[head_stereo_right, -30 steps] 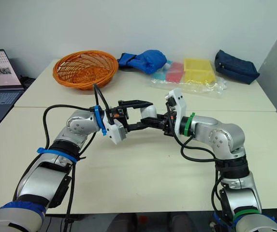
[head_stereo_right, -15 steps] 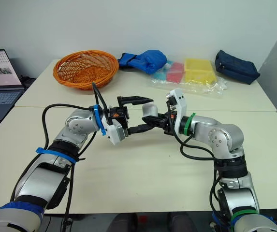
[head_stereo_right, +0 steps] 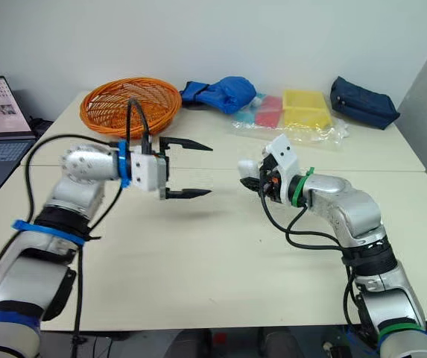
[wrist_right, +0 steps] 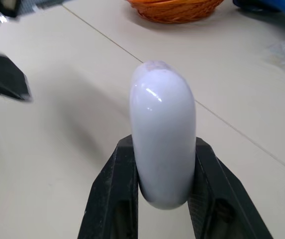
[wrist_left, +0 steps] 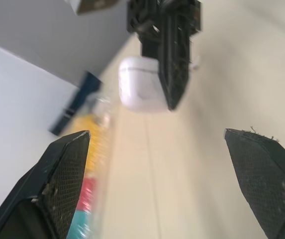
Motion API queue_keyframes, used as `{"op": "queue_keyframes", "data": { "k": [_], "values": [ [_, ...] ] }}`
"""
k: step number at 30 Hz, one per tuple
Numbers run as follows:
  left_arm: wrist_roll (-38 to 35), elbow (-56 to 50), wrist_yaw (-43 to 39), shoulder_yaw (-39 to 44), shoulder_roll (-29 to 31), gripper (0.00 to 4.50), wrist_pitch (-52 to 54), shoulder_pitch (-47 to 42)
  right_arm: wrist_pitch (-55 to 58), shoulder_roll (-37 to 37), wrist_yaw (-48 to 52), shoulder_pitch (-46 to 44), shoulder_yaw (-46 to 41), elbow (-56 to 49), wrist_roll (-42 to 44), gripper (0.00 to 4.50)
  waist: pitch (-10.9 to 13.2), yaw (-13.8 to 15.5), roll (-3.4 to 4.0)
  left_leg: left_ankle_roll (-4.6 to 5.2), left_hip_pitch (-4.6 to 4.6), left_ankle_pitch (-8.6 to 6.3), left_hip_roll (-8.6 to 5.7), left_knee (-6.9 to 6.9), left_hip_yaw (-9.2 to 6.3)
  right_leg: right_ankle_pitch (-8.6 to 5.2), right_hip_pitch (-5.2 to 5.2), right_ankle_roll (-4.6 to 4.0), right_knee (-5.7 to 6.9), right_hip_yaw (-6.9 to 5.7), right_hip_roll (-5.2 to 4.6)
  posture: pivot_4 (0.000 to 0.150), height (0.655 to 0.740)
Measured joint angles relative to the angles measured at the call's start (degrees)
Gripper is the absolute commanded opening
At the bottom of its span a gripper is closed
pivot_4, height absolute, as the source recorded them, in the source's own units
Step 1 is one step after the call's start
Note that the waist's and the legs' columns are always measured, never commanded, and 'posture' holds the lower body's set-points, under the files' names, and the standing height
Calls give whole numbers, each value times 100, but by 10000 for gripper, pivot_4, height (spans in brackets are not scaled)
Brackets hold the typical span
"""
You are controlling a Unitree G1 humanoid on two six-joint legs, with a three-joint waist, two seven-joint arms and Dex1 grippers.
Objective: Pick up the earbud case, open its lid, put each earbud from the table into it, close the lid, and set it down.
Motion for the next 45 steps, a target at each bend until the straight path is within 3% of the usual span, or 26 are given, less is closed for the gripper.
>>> {"op": "queue_keyframes", "data": {
  "k": [6, 9, 12, 17, 45],
  "values": [
    [161, -428, -788, -148, -70, 45000, 2492, -789, -716, -14, 259, 144, 507, 2, -702, 8707, 1, 6, 0, 0, -5, 0, 1, 6, -3, 0, -2, 0, 3, 0, 6, 1500, 7400],
    [445, -461, -853, -201, -309, 45000, 2893, -1029, -859, 80, 285, 136, 611, 2, -905, 8707, 1, 7, 0, 0, -3, 0, 2, 5, -3, -1, -2, 0, 3, 1, 6, 1500, 7400],
    [755, -308, -942, -275, -442, 38893, 2917, -1041, -902, 162, 306, 133, 674, 2, -1057, 8707, 2, -2, 2, 0, -3, 0, 6, 3, -2, -1, -8, -2, 6, 5, 11, 1500, 7400],
    [1030, -246, -1013, -279, -646, 22840, 2910, -1022, -885, 170, 356, 134, 673, -19, -1264, 8707, 2, 9, 2, 0, -5, 0, 8, 3, -3, -2, -10, -5, 6, 4, 14, 1500, 7400],
    [1648, 393, -1034, -250, -1110, 22840, 2520, -1033, -673, 339, 513, 132, 689, -355, -1701, 8707, 2, 8, 2, 0, -5, 0, 7, 5, -3, -2, -10, -5, 9, 5, 13, 1500, 7400]
  ]
}}
